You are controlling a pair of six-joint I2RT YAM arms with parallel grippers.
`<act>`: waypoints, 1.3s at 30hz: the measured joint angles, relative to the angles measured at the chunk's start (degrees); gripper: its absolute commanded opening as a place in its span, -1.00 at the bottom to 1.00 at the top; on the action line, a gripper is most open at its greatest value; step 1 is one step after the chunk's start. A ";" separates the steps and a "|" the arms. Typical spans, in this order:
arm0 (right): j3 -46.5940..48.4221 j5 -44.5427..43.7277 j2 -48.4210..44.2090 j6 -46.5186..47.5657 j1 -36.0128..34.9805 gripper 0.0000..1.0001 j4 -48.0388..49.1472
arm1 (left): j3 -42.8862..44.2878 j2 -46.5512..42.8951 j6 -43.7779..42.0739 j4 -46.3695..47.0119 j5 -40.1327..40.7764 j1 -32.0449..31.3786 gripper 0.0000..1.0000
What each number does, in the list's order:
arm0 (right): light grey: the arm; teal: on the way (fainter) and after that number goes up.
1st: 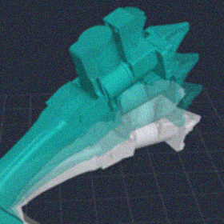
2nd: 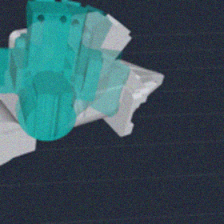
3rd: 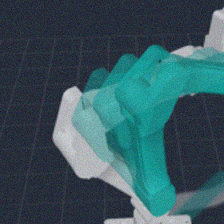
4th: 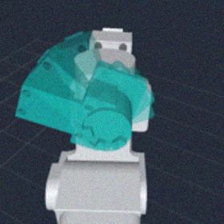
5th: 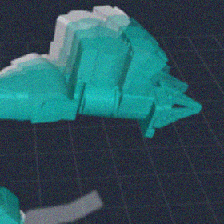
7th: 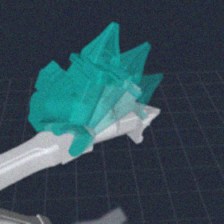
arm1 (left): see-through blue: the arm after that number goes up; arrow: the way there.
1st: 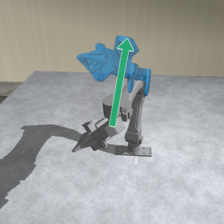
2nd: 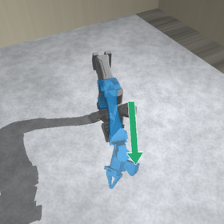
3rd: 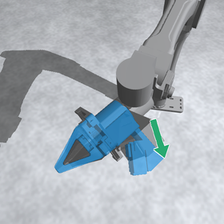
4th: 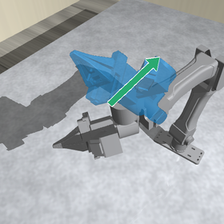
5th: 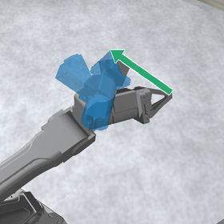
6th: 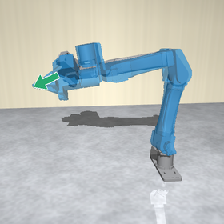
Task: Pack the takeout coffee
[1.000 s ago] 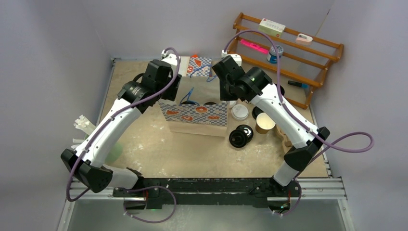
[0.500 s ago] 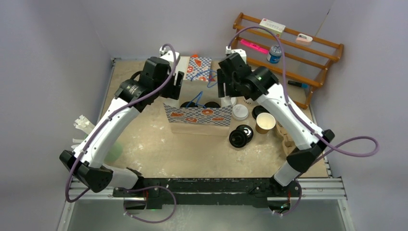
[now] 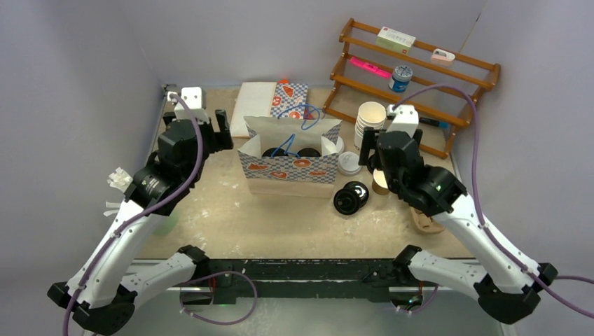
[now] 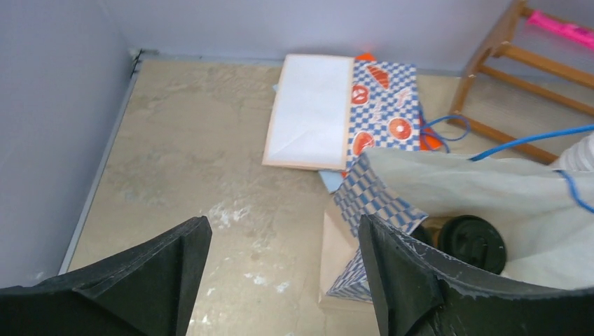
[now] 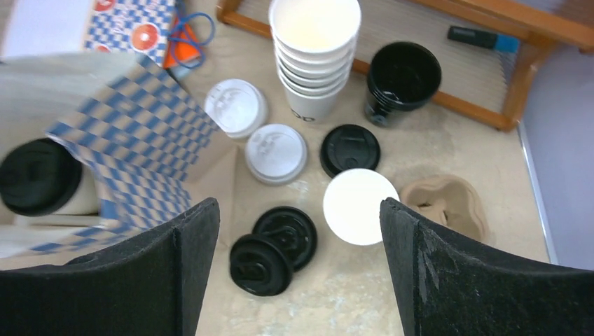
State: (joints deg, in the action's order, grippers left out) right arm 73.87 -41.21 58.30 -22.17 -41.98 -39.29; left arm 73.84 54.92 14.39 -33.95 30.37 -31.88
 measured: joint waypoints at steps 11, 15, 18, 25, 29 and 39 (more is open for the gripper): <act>-17.64 -3.85 -10.88 -5.97 2.67 0.66 2.89 | -17.73 -1.03 7.80 0.13 3.23 6.95 0.70; -23.34 -0.81 -12.33 -5.92 11.15 0.66 6.12 | -21.99 -1.40 8.50 1.27 -1.49 17.62 0.71; -26.34 3.82 -11.67 -6.36 19.02 0.65 10.27 | -22.88 -0.09 8.59 3.61 -3.02 20.68 0.72; -34.03 9.33 -10.19 -4.33 27.41 0.67 22.29 | -28.33 2.95 6.97 13.62 -4.02 21.16 0.73; -34.64 9.27 -3.32 -1.31 27.41 0.66 33.40 | -33.03 4.55 2.43 22.14 -3.69 21.24 0.74; -48.30 12.61 4.00 6.99 32.85 0.97 64.92 | -41.16 11.23 -12.81 45.62 -0.68 21.99 0.77</act>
State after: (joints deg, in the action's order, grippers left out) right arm 25.56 -28.60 62.30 -15.18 -9.13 25.63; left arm 32.69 66.15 1.58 11.66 29.69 -9.89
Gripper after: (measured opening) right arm 0.955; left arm 0.880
